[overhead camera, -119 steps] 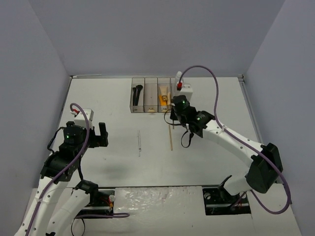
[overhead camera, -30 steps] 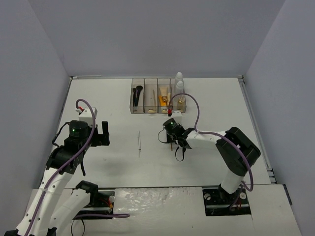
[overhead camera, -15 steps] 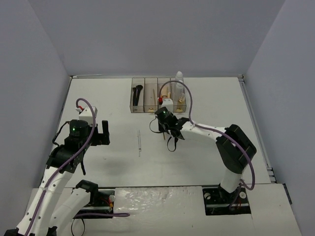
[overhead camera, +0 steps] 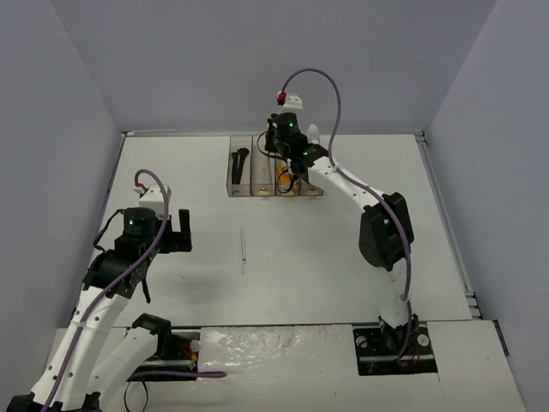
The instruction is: Organize the makeup
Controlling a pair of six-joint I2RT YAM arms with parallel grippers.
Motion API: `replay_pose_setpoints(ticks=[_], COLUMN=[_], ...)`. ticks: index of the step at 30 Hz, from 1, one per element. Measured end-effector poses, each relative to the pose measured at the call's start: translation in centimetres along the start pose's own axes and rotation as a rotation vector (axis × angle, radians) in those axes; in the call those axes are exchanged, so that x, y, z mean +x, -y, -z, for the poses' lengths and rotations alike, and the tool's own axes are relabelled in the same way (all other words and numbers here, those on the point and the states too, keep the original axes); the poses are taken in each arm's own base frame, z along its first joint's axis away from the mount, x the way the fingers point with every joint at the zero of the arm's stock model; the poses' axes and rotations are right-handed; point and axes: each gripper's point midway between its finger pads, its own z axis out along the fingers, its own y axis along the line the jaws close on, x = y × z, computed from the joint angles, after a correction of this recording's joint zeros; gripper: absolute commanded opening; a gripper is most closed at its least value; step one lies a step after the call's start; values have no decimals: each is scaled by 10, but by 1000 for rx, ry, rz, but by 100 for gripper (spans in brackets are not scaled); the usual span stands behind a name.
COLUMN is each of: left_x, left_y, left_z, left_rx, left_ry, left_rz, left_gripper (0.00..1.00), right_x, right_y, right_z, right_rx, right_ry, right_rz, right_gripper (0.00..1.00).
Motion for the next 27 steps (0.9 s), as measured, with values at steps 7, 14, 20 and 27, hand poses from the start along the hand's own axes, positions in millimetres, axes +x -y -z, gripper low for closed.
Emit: replay_pose_setpoints(ticks=[7,14,20,27], left_x=[0,0,0,0], left_y=[-1,-1,-1,-1], left_z=[0,-1,-1,-1], left_rx=[-5,-4,-4,-5], left_ry=[-1,-3,-3,-2], left_rz=[12,13,13,15], left_gripper=[97,97,97,97], right_x=[41,82,84,91], right_y=[25,27,22,19], right_z=[-61,-80,-78,-35], right_rx=[27,8,-18,-34], right_ry=[-62,-136,-145,-202], right_rz=[-7,-16,-25,37], right_gripper=[2,22,44,48])
